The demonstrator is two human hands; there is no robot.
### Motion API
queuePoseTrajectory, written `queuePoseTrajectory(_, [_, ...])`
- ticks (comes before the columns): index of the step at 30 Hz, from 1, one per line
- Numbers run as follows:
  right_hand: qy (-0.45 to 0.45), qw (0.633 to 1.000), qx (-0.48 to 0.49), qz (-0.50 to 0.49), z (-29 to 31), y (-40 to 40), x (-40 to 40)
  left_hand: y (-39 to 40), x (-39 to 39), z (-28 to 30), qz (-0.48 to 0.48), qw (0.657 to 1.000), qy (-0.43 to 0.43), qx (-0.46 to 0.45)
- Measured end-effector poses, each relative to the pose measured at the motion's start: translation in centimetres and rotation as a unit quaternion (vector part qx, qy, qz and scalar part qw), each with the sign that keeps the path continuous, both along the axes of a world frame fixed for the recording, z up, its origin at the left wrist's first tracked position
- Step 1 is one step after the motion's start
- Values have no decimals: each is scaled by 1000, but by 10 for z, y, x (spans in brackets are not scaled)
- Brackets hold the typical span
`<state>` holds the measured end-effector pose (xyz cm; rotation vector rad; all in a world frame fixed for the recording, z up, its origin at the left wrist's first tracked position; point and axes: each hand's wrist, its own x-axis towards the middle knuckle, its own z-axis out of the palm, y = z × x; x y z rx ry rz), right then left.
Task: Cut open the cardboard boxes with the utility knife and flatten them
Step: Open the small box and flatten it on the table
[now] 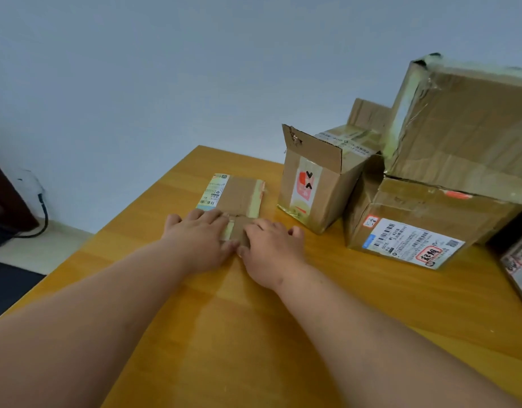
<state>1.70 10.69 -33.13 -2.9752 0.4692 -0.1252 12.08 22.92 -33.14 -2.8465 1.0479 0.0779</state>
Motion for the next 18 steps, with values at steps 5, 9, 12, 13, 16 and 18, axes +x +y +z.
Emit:
queuePoseTrajectory(5, [-83,996,34,18,6,-13,-6,-26,12,-2,-5,1000,13,-13])
queuePoseTrajectory(9, [-263,964,-10,21,26,-19,-25,-38,-1,-1,8,995,8,-102])
queuePoseTrajectory(12, [-391,919,-45,-30,49,-20,-34,-42,-14,10,4,988,-15,-152])
queuePoseTrajectory(13, [-427,902,-50,-45,57,-22,-36,-42,-16,15,2,986,-17,-165])
queuePoseTrajectory(16, [-481,873,-35,-74,78,-28,-39,-43,-23,28,-3,982,-19,-190])
queuePoseTrajectory(18, [-422,901,17,-101,87,-33,-36,-42,-28,35,-6,980,-18,-199])
